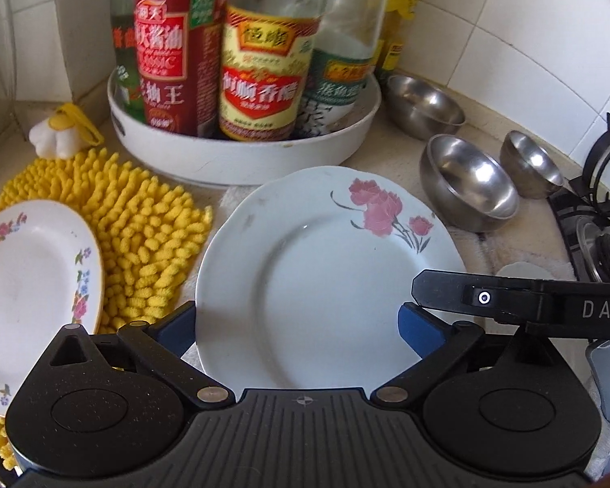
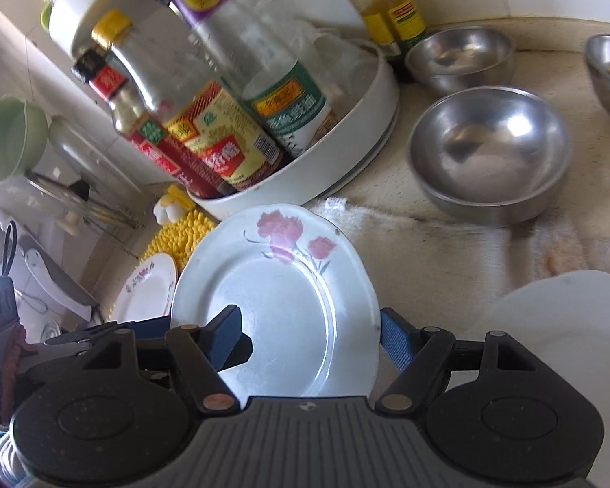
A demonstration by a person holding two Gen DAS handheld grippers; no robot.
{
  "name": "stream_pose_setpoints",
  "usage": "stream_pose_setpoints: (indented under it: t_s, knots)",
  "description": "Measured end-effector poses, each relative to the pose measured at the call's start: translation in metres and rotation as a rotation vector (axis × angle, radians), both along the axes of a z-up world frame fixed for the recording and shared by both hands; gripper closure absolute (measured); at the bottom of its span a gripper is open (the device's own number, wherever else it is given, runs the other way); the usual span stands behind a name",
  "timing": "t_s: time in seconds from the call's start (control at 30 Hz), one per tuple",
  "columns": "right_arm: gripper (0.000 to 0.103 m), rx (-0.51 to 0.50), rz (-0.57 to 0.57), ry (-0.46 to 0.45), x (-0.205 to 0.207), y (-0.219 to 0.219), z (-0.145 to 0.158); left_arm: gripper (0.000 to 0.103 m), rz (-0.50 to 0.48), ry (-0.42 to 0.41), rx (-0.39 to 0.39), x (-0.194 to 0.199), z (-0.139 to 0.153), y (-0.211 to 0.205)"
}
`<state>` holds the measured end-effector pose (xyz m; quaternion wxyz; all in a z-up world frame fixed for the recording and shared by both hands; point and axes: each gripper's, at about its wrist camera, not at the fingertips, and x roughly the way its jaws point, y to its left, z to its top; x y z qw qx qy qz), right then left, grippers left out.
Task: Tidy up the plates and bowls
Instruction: 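Lower the plate onto the other pink plate and open both grippers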
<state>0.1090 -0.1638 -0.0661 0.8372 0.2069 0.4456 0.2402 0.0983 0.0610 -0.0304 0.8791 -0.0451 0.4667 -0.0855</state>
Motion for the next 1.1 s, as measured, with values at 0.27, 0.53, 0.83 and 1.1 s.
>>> stream_pose_setpoints:
  t_s: [0.27, 0.53, 0.83, 1.1]
  knots:
    - [0.027, 0.016, -0.119, -0.005, -0.03, -0.041, 0.011, 0.001, -0.118, -0.024, -0.011, -0.006, 0.008, -0.038]
    - [0.027, 0.011, -0.262, 0.01, -0.066, -0.089, 0.013, 0.001, -0.274, -0.03, -0.008, -0.01, 0.008, -0.091]
    - [0.027, 0.017, -0.376, 0.048, -0.097, -0.131, 0.003, 0.001, -0.387, -0.006, -0.003, -0.018, -0.001, -0.14]
    - [0.027, 0.015, -0.381, 0.072, -0.109, -0.149, -0.008, 0.001, -0.393, 0.021, 0.01, -0.029, -0.009, -0.16]
